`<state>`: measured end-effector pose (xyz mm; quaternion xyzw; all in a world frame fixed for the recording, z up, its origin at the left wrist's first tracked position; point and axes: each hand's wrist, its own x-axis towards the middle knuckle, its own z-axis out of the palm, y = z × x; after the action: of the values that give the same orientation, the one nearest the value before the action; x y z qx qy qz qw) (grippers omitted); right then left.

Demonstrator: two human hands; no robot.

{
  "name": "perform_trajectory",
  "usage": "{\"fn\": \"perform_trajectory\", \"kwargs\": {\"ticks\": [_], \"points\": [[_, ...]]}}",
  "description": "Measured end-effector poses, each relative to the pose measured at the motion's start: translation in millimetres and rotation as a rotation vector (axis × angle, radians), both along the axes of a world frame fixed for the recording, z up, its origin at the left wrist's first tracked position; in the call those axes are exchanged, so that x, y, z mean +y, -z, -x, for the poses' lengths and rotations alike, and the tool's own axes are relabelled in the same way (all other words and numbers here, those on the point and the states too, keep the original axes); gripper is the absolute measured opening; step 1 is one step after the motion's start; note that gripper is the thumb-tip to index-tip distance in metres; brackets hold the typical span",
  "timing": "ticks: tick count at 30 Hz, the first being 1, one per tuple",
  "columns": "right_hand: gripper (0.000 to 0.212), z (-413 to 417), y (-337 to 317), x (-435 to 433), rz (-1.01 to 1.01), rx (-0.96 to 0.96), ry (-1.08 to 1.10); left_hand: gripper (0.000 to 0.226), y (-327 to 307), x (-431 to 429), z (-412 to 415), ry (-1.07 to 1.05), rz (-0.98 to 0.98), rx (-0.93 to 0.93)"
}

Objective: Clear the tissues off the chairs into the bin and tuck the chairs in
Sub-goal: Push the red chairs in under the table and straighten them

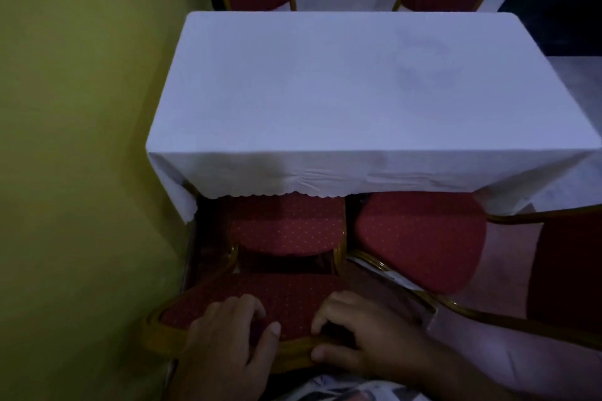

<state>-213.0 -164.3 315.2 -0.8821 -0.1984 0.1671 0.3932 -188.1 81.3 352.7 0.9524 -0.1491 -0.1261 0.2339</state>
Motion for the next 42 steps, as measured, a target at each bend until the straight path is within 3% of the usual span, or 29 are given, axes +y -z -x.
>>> {"fn": "perform_trajectory", "kwargs": {"ticks": [2,7,12,19,29,37,42], "points": [[0.029,4,-1,-27,-0.002,0.018,-0.025,0.038,-2,-32,0,0.034,-0.023,0.016],[0.023,33,0,-141,0.181,0.049,0.02,0.021,4,-129,14,0.01,0.048,0.086],[0.013,81,-9,-241,0.319,0.152,0.225,0.024,14,-181,28,0.047,0.079,0.176],[0.011,106,-18,-254,0.294,0.108,0.405,0.019,24,-212,34,0.125,0.085,0.194],[0.022,129,-46,-323,0.366,0.083,0.255,0.026,7,-319,62,0.149,0.16,0.167],[0.012,133,-69,-522,0.463,-0.063,0.198,0.035,29,-496,113,0.094,0.211,0.208],[0.023,117,-65,-659,0.422,-0.135,0.24,0.04,24,-625,152,0.218,0.225,0.363]]}}
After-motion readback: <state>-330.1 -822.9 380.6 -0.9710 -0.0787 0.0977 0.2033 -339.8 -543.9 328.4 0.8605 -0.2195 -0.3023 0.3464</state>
